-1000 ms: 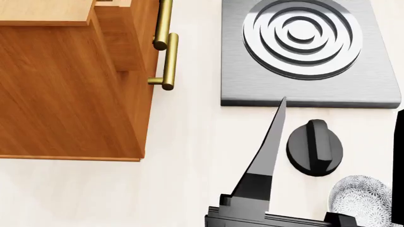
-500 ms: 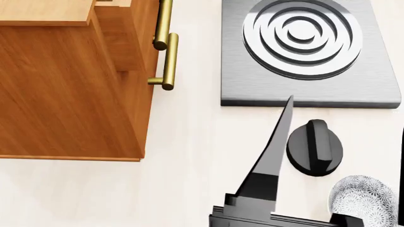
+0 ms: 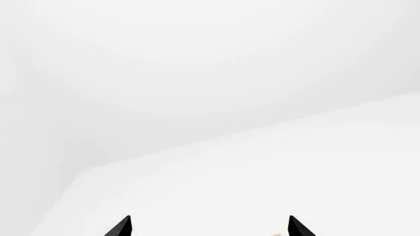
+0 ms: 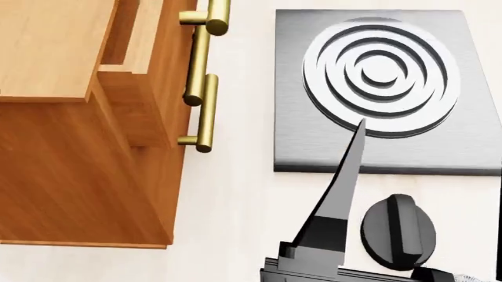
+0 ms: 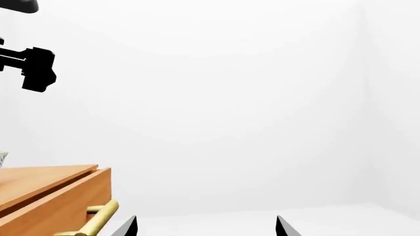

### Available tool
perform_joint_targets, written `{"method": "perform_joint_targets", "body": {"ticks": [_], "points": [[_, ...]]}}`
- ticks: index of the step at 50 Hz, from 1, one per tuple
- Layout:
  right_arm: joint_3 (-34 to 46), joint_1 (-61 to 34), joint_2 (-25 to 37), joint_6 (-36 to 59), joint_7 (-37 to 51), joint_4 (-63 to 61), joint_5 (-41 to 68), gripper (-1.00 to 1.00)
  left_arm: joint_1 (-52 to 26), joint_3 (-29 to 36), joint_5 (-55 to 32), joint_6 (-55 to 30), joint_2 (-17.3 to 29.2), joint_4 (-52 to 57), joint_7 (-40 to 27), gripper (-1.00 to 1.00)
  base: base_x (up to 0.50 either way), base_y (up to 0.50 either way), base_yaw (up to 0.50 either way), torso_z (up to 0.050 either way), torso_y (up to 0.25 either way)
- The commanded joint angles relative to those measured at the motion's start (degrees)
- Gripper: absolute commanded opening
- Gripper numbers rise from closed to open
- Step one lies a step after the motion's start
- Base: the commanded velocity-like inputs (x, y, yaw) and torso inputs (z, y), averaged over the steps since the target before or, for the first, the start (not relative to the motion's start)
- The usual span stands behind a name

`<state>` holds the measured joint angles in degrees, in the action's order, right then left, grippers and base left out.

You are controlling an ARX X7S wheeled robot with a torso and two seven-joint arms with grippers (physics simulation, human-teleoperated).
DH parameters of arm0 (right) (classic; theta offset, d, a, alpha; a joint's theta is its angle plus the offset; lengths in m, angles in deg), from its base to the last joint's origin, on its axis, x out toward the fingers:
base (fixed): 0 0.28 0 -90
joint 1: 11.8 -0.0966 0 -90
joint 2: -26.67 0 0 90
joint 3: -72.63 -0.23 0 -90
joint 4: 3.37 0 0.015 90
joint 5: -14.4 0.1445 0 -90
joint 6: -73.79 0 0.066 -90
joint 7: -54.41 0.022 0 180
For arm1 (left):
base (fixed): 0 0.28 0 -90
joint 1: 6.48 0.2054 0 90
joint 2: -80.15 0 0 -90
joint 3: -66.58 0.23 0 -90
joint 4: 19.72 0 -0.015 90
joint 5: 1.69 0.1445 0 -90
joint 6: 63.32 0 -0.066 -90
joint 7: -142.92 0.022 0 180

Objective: Pick the akita bowl on the wooden cabinet and place it on the plate.

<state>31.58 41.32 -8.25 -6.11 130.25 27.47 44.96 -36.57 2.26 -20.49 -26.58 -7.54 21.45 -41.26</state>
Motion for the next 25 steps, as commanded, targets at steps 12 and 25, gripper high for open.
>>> {"method": "perform_joint_targets", "body": {"ticks": [12,25], "points": [[1.47,-1.24,0.11,0.14,0.97,0.4,-0.31,1.0,-0.57,1.89,-0.86,0.61,0.61,-1.0,0.08,1.0,0.1,0.0,0.0,0.0,0.0],[2.04,-1.43,0.03,-0.27,1.09,0.56,-0.45,1.0,-5.14,-0.03,-3.21,-0.24,-0.48,-10.8,1.61,1.0,0.0,0.0,0.0,0.0,0.0]]}}
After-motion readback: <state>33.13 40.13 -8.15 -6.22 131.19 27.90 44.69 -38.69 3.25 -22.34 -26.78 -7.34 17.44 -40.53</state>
